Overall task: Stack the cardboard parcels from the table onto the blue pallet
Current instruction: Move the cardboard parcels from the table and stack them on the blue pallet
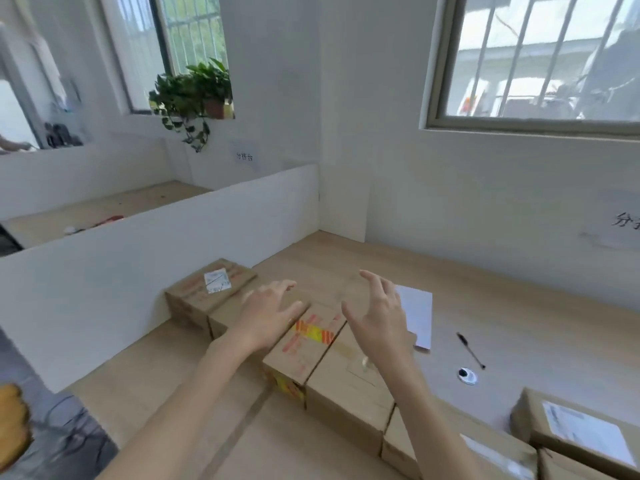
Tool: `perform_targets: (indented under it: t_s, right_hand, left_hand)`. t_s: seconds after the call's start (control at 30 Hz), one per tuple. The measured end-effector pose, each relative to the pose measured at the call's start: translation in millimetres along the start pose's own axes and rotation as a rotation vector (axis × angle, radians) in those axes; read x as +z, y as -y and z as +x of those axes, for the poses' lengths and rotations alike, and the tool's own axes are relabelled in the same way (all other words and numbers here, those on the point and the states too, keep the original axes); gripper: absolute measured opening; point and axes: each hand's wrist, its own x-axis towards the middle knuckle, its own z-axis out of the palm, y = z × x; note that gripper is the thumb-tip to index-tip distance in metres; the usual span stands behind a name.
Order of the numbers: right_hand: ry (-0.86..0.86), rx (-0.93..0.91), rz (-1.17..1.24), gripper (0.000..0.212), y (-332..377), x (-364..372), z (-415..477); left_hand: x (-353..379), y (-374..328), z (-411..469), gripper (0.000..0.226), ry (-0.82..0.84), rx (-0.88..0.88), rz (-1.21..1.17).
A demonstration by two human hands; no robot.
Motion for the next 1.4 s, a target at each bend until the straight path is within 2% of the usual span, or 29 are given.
perform_targets:
  t_s: [0.23, 0.57, 0.8, 0.97, 1.13, 1.2, 1.33, 1.4]
  right_hand:
    - [0.033, -0.010, -0.030, 0.059, 64.7, 107.7, 51.5]
    - [0.104, -0.068, -0.062, 0.062, 97.6, 220.4, 68.2]
    - [0.269, -0.012, -0.216, 0.072, 106.4, 329.1, 97.1]
    - [0.336, 0.112, -0.272, 0.078, 109.5, 421.1, 131.6]
    - [0.437, 0.206, -0.324, 0.083, 107.5, 490.9, 149.2]
    - [0.510, 0.251, -0.370, 0.092, 98.9, 510.6, 152.5]
    - [0.602, 0.309, -0.388, 0.106, 81.7, 539.8, 153.7]
    - [0.611, 0.308, -0.421, 0.108, 79.5, 549.8, 154.0]
  left_hand:
    - [-32.8, 133.0, 46.9, 0.053, -0.035, -0.102, -0.044]
    - [-33.3, 269.4, 63.7, 0.059, -0.058, -0.290, -0.040]
    - [-30.8, 369.7, 125.4, 0.065, 0.075, -0.368, 0.051]
    - [-11.0, 449.1, 187.6, 0.077, 0.217, -0.308, 0.151]
    - [15.8, 498.2, 228.2, 0.088, 0.381, -0.264, 0.233]
    - [27.7, 511.9, 238.5, 0.096, 0.435, -0.254, 0.239]
    - [45.7, 533.0, 249.9, 0.118, 0.480, -0.262, 0.203]
    - [51.2, 538.6, 254.4, 0.120, 0.462, -0.286, 0.143]
